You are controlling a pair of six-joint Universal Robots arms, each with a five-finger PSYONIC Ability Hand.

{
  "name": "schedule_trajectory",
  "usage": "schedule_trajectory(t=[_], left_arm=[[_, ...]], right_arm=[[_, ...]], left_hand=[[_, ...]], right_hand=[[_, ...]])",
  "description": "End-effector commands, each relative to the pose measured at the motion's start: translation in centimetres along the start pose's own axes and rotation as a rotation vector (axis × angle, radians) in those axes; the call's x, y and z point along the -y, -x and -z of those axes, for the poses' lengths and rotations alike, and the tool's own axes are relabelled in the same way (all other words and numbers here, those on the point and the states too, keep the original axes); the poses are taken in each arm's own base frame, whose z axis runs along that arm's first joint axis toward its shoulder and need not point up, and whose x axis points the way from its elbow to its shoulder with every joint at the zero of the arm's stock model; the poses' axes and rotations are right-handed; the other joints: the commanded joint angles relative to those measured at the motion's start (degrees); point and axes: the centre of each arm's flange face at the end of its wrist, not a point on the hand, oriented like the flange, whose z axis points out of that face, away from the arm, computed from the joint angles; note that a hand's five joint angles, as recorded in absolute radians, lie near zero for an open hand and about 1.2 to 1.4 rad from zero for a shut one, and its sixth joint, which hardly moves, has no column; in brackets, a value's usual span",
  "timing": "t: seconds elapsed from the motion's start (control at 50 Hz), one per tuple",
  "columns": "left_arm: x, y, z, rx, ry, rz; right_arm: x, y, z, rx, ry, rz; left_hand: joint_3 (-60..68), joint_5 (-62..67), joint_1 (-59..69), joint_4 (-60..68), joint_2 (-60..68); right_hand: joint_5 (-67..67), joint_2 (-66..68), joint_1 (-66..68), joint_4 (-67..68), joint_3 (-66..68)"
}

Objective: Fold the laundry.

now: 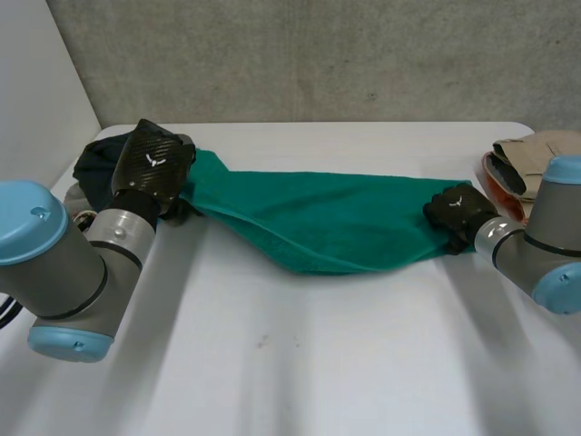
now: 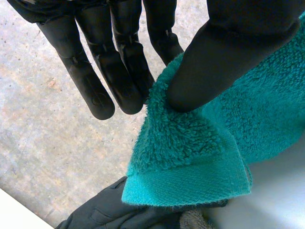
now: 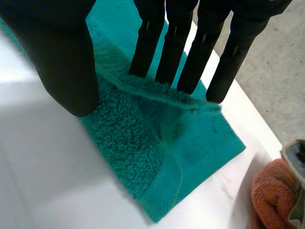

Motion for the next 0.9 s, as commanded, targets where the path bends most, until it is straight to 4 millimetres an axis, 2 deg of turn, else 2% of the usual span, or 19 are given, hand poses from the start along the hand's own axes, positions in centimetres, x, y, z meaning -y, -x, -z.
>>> schedule_trajectory(t=[0.02,0.14,0.24,0.34,0.44,0.66,0.7,0.72,0.74,0.82,0.84,0.86,0.9], left_arm=[[0.0,0.0,-0.1,0.001,-0.001,-0.001],[-0.3,0.5,-0.2,0.014,0.011,-0.002],[-0.5,0.4,-0.1,0.005,0.027,-0.006],[-0.2,0.5,0.2,-0.004,0.038,-0.007],[-0.1,0.5,0.2,-0.005,0.036,-0.005],[-0.5,0.2,0.2,-0.012,0.044,0.000],[-0.5,0.1,0.2,-0.014,0.043,0.000],[-0.5,0.2,0.2,-0.012,0.044,0.000],[-0.4,0.2,0.2,-0.012,0.042,0.000],[-0.2,0.6,0.0,0.000,0.040,0.002],[0.0,0.7,0.1,0.002,0.036,0.002],[0.1,0.8,0.1,0.004,0.037,0.001],[1.3,1.6,0.5,0.015,0.025,-0.002]], right_arm=[[-0.8,0.1,-1.1,-0.001,0.002,0.005],[-0.6,-0.1,-1.4,-0.009,-0.004,0.034],[1.2,-1.4,-0.5,-0.033,-0.037,0.050],[2.7,-2.4,0.5,-0.049,-0.057,0.050],[2.2,-1.9,0.6,-0.020,-0.030,0.047],[0.5,-0.9,-0.9,0.002,-0.011,0.040],[0.5,-1.1,-1.1,-0.006,-0.013,0.046],[0.6,-1.2,-1.1,-0.010,-0.017,0.048],[0.8,-1.4,-1.1,-0.019,-0.026,0.052],[3.8,-3.6,0.0,-0.097,-0.091,0.073],[4.6,-4.0,0.5,-0.111,-0.101,0.075],[6.2,-5.2,1.9,-0.148,-0.125,0.081],[7.5,-6.1,3.5,-0.174,-0.134,0.087]], left_hand=[[11.5,12.0,13.8,11.2,11.2],[11.5,12.0,13.8,11.2,11.2],[11.5,12.0,13.8,11.2,11.2],[11.5,12.0,13.8,11.2,11.2],[11.5,12.0,13.8,11.2,11.2],[11.5,12.0,13.8,11.2,11.2],[11.5,12.0,13.8,11.2,11.2],[11.5,12.0,13.8,11.2,11.2],[11.5,12.0,13.8,11.2,11.2],[11.5,12.0,13.8,11.2,11.2],[11.5,12.0,13.8,11.2,11.2],[11.5,12.0,13.8,11.2,11.2],[11.5,12.0,13.8,11.2,11.2]], right_hand=[[9.8,9.2,9.2,9.4,9.3],[8.0,7.4,7.4,7.5,7.4],[19.2,18.6,18.6,18.8,18.7],[9.5,8.9,8.9,9.1,8.9],[8.8,8.2,8.2,8.4,8.3],[10.2,9.6,9.6,9.7,9.6],[18.9,18.3,18.3,18.4,18.3],[28.4,27.8,27.8,28.0,27.8],[34.9,34.3,34.3,34.5,34.4],[35.0,34.4,34.4,34.6,34.4],[35.0,34.4,34.4,34.6,34.4],[35.0,34.4,34.4,34.6,34.4],[35.0,34.4,34.4,34.6,34.4]])
